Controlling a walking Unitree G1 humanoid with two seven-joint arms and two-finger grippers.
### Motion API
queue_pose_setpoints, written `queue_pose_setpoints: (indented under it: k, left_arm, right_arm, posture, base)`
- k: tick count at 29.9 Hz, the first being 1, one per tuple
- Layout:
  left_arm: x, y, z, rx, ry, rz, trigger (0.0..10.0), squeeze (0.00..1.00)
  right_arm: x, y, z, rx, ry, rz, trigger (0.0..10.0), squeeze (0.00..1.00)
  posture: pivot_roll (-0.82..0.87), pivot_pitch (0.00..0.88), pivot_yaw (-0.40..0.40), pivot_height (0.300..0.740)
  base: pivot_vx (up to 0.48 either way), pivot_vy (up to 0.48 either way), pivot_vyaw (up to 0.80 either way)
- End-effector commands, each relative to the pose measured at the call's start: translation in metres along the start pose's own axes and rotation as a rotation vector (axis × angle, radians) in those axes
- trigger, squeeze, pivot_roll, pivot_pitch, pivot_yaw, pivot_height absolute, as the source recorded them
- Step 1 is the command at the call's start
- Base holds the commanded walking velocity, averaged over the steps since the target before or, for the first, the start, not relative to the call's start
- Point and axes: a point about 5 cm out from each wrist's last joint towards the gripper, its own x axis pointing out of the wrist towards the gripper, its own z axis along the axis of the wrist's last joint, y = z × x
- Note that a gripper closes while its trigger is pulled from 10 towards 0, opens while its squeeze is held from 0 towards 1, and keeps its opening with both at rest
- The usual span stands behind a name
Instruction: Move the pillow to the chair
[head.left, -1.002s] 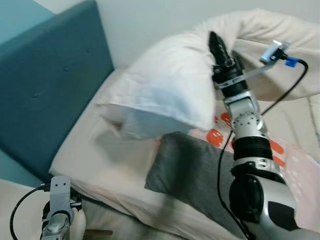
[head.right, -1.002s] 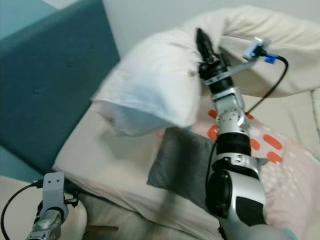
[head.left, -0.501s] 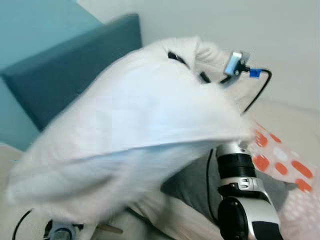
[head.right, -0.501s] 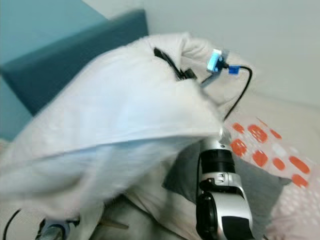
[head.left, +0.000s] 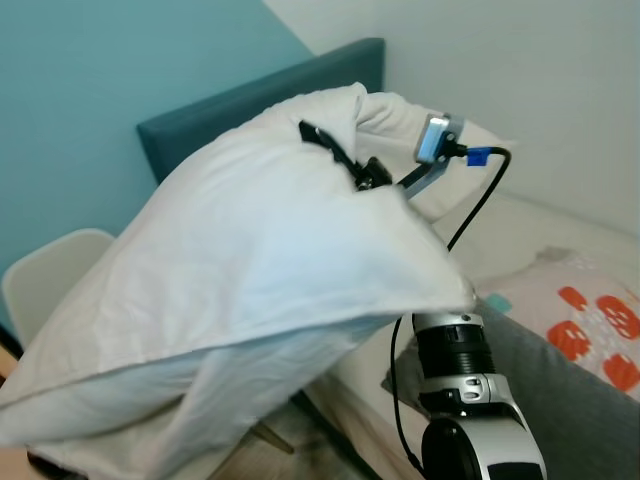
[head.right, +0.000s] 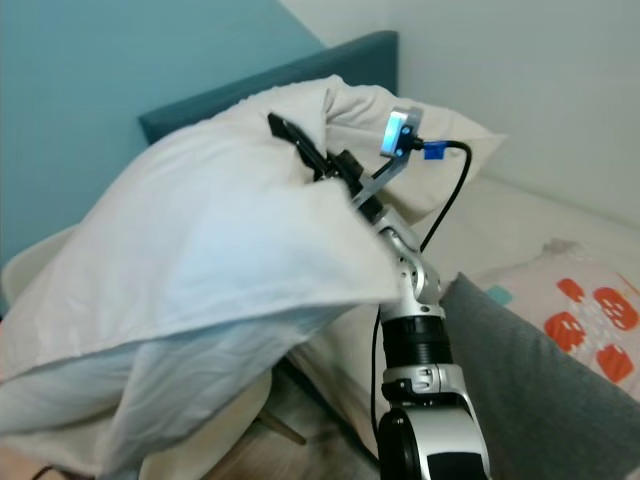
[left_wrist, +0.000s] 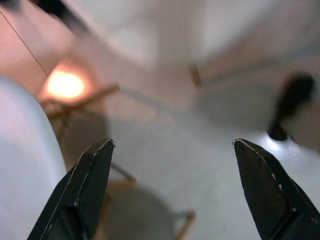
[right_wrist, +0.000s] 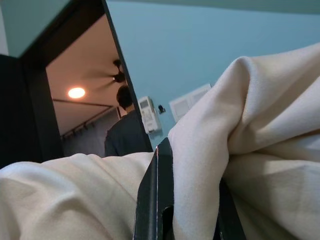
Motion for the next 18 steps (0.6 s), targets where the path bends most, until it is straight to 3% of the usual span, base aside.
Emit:
queue_pose_setpoints:
  k: [1, 6, 18]
  left_arm:
    - [0.000, 0.002, -0.001, 0.035, 0.008, -0.001, 10.0, 0.00]
    - [-0.003, -0.001, -0.015, 0.093, 0.059, -0.030, 10.0, 0.00]
    - [-0.003, -0.003, -0.018, 0.108, 0.077, -0.044, 10.0, 0.00]
  right_arm:
    - [0.012, 0.013, 0.010, -0.025, -0.055, 0.070, 0.0, 0.00]
    - [0.011, 0.012, -0.003, -0.007, -0.023, 0.024, 0.0, 0.00]
    - [0.006, 0.005, -0.018, -0.002, 0.034, -0.074, 0.0, 0.00]
  posture:
    - [-0.03, 0.000, 0.050, 0.740]
    - [-0.03, 0.001, 0.050, 0.740]
    - [-0.03, 0.015, 0.046, 0.740]
  base:
    - [0.000, 0.000, 0.79]
    - [0.000, 0.000, 0.79]
    - [0.000, 0.000, 0.79]
